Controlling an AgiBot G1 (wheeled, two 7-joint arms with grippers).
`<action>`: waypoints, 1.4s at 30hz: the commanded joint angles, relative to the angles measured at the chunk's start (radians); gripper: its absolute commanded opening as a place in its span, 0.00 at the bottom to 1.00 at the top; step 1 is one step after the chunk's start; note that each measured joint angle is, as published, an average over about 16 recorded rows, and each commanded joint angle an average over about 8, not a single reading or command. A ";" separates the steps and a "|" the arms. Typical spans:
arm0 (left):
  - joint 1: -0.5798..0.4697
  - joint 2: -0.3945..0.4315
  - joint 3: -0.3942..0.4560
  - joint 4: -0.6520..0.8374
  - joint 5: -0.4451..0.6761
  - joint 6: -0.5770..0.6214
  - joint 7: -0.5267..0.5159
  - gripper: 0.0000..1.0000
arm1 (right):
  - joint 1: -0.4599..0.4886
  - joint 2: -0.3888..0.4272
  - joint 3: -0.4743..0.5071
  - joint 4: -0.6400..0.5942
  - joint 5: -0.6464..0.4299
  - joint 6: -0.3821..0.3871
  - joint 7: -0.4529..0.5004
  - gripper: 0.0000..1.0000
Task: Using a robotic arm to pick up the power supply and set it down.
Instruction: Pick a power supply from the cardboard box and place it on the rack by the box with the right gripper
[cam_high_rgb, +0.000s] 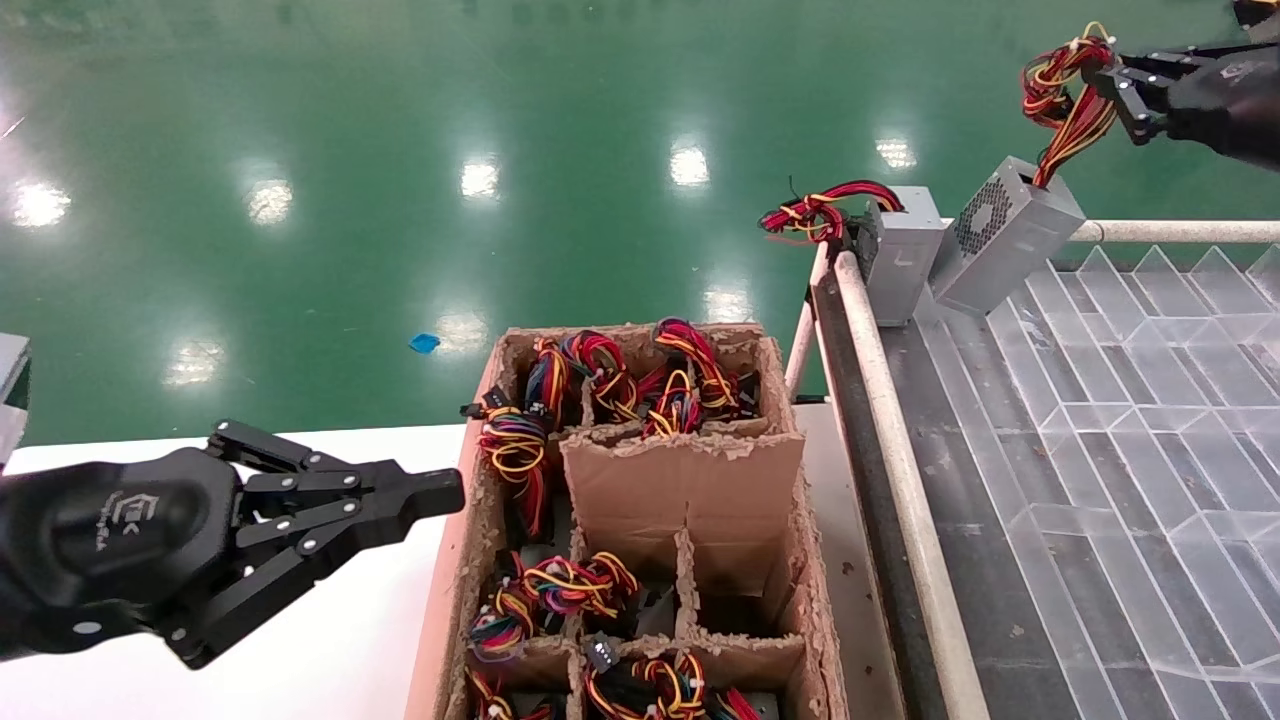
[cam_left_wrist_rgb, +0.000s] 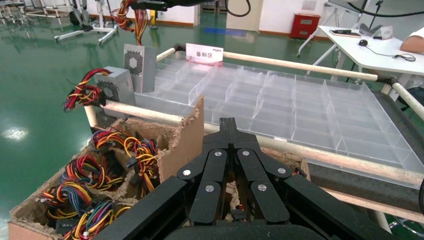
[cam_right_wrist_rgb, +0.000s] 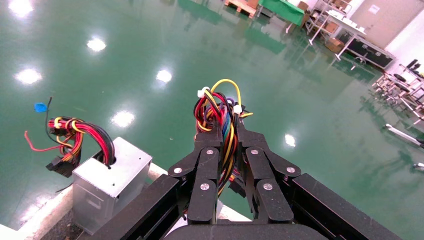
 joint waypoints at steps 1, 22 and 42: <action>0.000 0.000 0.000 0.000 0.000 0.000 0.000 0.00 | 0.009 -0.011 0.000 -0.021 -0.002 0.015 -0.011 0.00; 0.000 0.000 0.000 0.000 0.000 0.000 0.000 0.00 | 0.039 -0.120 0.015 -0.181 0.016 0.092 -0.129 0.00; 0.000 0.000 0.000 0.000 0.000 0.000 0.000 0.00 | 0.032 -0.183 0.012 -0.249 0.012 0.106 -0.141 0.22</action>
